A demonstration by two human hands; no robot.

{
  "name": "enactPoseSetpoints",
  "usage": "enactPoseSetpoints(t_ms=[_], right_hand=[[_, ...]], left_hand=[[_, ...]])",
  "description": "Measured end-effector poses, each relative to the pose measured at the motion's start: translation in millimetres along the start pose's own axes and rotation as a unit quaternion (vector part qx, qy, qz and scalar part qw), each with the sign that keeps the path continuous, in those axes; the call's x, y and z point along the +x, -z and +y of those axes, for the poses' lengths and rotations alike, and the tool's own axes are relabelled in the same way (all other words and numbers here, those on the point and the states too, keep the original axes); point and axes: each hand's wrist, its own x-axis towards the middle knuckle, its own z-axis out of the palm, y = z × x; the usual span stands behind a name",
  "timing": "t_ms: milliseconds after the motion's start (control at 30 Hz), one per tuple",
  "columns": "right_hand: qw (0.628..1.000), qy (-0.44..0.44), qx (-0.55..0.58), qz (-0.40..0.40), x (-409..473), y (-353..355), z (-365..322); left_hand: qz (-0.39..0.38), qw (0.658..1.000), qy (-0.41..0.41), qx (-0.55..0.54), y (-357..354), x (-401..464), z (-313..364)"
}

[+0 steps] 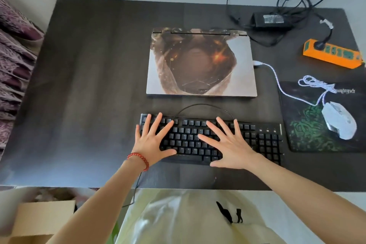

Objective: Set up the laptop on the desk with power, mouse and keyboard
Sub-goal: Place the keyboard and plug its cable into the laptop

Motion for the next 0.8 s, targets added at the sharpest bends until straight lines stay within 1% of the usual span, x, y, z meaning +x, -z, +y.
enactPoseSetpoints(t_ms=[67,133,200,267,300,333,367,400,467,533,567,633,700,733,767,800], right_hand=[[1.0,0.007,-0.001,-0.007,7,5,2],[1.0,0.013,0.002,-0.006,14,9,6],[1.0,0.019,-0.003,-0.008,21,13,9],[1.0,0.016,-0.007,-0.013,22,15,10],[1.0,0.014,-0.004,-0.015,21,15,9],[1.0,0.01,0.0,-0.013,20,15,6],[1.0,0.003,0.003,-0.002,19,16,1],[1.0,-0.005,0.009,0.024,19,20,-4],[0.994,0.013,0.01,0.108,23,30,-20],[0.979,0.086,0.009,0.186,40,43,-46],[0.971,0.125,0.016,0.201,51,50,-62],[0.963,0.194,0.051,0.181,73,65,-94],[0.954,0.246,0.098,0.142,88,79,-118],[0.943,0.27,0.108,0.159,95,87,-127],[0.937,0.267,0.121,0.192,99,92,-126],[0.938,0.233,0.141,0.217,103,99,-122]], left_hand=[[0.017,1.0,0.001,-0.014,3,-1,-2],[0.059,0.997,0.023,-0.041,3,-8,-4],[0.108,0.987,0.092,-0.077,0,-22,-9],[0.141,0.965,0.178,-0.128,-6,-37,-16],[0.141,0.956,0.214,-0.143,-9,-45,-21],[0.124,0.95,0.245,-0.15,-13,-53,-27],[0.099,0.946,0.268,-0.155,-17,-60,-33],[0.076,0.945,0.276,-0.159,-19,-66,-39],[0.046,0.945,0.269,-0.181,-20,-77,-43],[0.053,0.939,0.245,-0.235,-13,-85,-42],[0.061,0.939,0.222,-0.256,-6,-86,-39],[0.09,0.937,0.184,-0.282,12,-87,-33],[0.144,0.928,0.165,-0.301,34,-86,-31],[0.176,0.919,0.17,-0.311,46,-91,-34],[0.194,0.908,0.178,-0.326,54,-94,-38],[0.207,0.897,0.191,-0.342,62,-99,-43]])
